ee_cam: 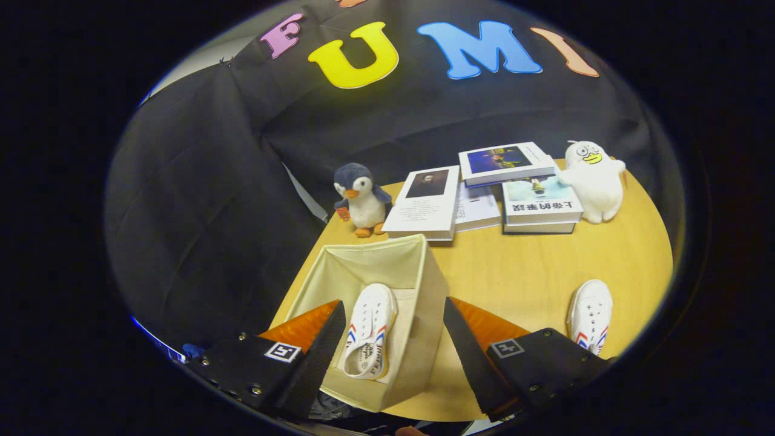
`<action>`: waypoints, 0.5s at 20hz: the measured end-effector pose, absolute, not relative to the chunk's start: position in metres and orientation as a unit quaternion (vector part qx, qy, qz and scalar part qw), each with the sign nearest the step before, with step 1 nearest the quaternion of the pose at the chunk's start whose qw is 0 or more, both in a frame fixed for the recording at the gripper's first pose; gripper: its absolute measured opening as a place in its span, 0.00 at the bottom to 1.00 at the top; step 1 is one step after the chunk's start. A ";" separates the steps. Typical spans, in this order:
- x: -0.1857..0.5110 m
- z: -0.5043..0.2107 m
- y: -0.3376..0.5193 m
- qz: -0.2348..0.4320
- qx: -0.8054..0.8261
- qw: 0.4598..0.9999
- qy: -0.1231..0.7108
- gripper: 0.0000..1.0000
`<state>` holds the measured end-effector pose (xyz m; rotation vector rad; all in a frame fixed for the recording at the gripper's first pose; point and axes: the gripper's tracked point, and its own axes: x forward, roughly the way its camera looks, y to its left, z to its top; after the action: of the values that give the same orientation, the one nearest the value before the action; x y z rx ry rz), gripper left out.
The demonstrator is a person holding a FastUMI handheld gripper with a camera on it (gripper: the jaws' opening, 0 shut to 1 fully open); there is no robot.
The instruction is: Open the storage box then place both shoes into the box .Put the left shoe in first, then the right shoe, with the right side of both shoes facing outward in a uniform manner.
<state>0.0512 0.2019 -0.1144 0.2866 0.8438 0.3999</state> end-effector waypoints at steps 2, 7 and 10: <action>0.051 -0.116 0.173 0.172 0.141 0.888 0.403 0.98; 0.051 -0.127 0.099 0.113 0.151 0.896 0.402 0.98; 0.047 -0.143 0.056 0.075 0.149 0.897 0.409 0.98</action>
<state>0.0465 0.0559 -0.1432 0.3089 0.8466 0.1560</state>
